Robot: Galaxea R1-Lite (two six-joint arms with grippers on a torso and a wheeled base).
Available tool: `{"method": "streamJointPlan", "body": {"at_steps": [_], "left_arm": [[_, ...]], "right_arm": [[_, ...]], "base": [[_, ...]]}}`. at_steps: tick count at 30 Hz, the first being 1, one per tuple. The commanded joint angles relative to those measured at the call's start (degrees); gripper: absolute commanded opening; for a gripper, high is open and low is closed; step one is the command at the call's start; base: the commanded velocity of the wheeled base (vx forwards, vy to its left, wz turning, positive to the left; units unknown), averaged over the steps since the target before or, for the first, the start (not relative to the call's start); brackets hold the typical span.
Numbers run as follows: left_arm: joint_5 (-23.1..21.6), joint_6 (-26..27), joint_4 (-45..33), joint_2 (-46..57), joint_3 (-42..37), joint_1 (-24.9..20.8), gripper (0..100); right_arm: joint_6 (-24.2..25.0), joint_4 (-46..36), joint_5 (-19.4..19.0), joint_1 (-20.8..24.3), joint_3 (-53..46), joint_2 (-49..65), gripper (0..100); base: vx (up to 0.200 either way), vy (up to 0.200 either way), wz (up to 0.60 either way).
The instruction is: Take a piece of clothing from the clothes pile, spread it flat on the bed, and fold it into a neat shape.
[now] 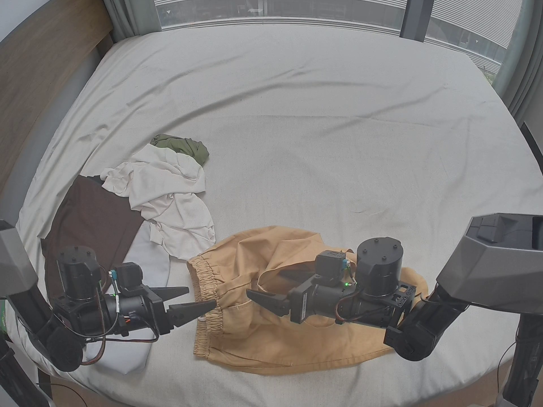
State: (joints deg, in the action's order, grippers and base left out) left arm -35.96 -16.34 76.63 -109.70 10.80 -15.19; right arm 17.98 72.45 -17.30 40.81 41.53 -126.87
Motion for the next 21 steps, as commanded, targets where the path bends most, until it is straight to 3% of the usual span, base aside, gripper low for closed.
{"method": "streamJointPlan", "body": {"at_steps": [1,9,17,21], "left_arm": [[1.68,-1.24,2.65,-4.99,-1.22,-2.65,100],[2.92,-1.68,12.32,-13.87,-1.57,-3.97,100],[2.92,-7.13,12.32,-13.43,0.89,-5.29,100],[2.92,-7.22,12.32,-13.43,1.33,-5.55,100]], "right_arm": [[0.04,0.32,-0.02,-2.05,-1.19,0.92,100],[0.04,0.85,0.07,-2.67,-2.16,2.06,100],[0.04,0.94,0.07,-2.93,-2.07,2.15,100],[0.04,0.94,0.07,-2.93,-2.07,2.15,100]], "base": [[0.0,0.0,0.0],[0.0,0.0,0.0],[0.0,0.0,0.0],[0.0,0.0,0.0]]}}
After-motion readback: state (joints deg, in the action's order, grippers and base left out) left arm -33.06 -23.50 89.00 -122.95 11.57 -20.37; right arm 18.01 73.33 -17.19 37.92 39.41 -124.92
